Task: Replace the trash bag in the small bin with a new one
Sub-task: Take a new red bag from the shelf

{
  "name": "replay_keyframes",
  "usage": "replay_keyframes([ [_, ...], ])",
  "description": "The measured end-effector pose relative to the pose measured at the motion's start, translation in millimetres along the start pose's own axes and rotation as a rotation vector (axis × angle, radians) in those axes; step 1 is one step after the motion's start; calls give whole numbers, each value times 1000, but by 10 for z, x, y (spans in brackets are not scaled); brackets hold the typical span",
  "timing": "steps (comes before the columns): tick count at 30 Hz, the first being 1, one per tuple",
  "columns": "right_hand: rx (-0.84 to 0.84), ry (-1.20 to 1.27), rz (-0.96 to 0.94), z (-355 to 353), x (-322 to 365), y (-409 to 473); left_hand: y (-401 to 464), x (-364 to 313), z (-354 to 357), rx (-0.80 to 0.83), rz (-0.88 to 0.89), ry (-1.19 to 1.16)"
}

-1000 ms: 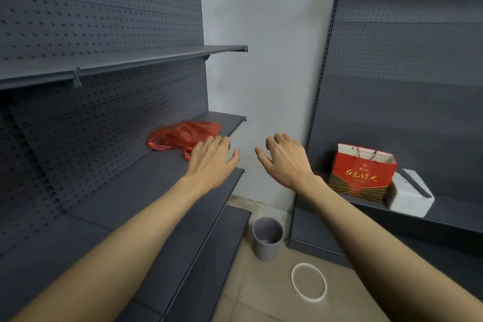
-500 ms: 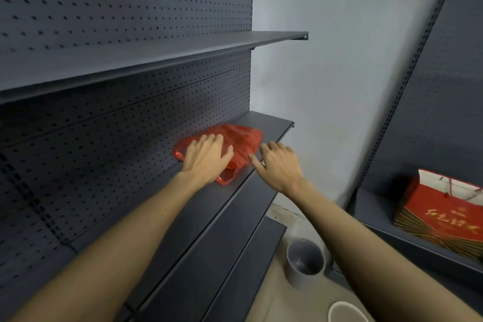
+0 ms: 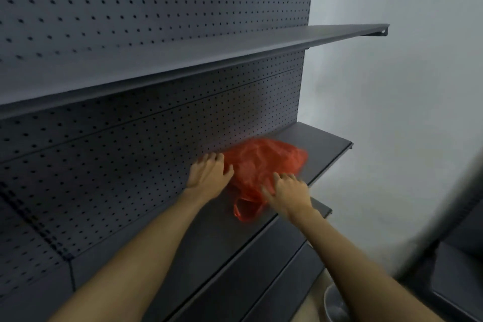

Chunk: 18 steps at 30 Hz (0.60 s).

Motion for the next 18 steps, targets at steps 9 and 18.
replay_keyframes([
  [9, 152, 79, -18, 659, 5, 375, 288, 317, 524, 127, -227, -14],
  [18, 201, 22, -64, 855, -193, 312, 504, 366, 944, 240, -283, -76],
])
Point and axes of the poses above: each hand's wrist, its own y-axis towards the middle knuckle, its own z-axis out of the palm, x = y × z, the point moved 2 cm from there along y, towards the middle knuckle, and after that the axes turned 6 degrees about -y, right-handed, at the moved point
